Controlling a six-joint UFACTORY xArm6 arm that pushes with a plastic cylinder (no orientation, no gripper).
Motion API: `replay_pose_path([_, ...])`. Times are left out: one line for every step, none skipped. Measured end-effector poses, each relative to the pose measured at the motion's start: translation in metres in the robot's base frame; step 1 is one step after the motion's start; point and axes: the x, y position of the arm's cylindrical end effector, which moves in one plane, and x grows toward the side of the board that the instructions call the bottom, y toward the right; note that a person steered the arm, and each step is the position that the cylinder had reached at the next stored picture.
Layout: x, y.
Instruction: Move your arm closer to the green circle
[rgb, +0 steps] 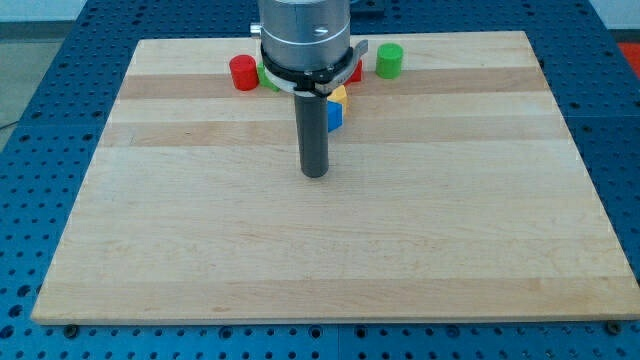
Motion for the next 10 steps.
replay_pose_path([0.001,0.004])
replay_pose_path([0.020,0.061])
replay_pose_path([0.003,0.131])
replay_pose_path([-0.043,0.188])
replay_pose_path([-0.098,0.251])
replay_pose_path([-0.161,0.295])
replay_pose_path([-0.215,0.295])
replay_pose_path([-0.232,0.247])
replay_pose_path([-0.226,0.174])
replay_pose_path([-0.189,0.123])
